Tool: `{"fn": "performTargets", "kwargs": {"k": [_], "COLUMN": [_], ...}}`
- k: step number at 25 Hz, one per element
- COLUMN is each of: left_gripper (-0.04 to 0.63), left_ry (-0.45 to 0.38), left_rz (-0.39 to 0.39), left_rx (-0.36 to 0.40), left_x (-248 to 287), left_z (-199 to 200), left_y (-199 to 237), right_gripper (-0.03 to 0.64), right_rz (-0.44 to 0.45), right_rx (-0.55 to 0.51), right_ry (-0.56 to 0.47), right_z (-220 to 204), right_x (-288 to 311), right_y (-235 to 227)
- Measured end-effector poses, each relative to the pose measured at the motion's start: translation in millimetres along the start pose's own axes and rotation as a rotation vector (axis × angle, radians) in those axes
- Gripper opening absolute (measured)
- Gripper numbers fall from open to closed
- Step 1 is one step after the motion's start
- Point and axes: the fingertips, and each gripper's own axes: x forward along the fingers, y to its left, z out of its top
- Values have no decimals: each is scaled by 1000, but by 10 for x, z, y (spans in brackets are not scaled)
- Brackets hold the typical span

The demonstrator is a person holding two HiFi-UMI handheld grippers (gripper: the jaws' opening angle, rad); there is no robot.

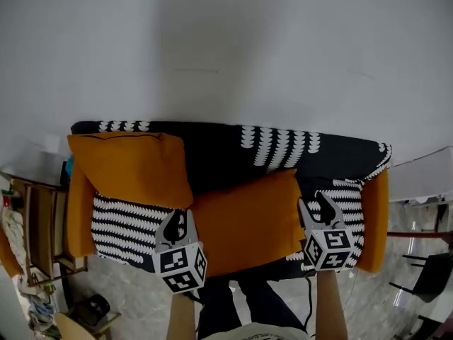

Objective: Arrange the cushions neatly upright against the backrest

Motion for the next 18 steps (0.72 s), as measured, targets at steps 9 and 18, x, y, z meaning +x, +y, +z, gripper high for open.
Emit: {"fn": "performTargets", "kwargs": {"k": [9,18], "left_gripper": [123,198], "left_ry": [131,260], "left_rz": [86,85], "left_rx": [-54,-83], "left_x": [486,1040], "left_z": [-808,-1459], "left_y": [217,398], "right_gripper": [229,236], "right_rz": [59,94], "right_rx": [-56,-106], "right_ry": [97,256], "right_z": [-473,-1200], "right_x": [747,1434], "right_y": [-259,-447]}}
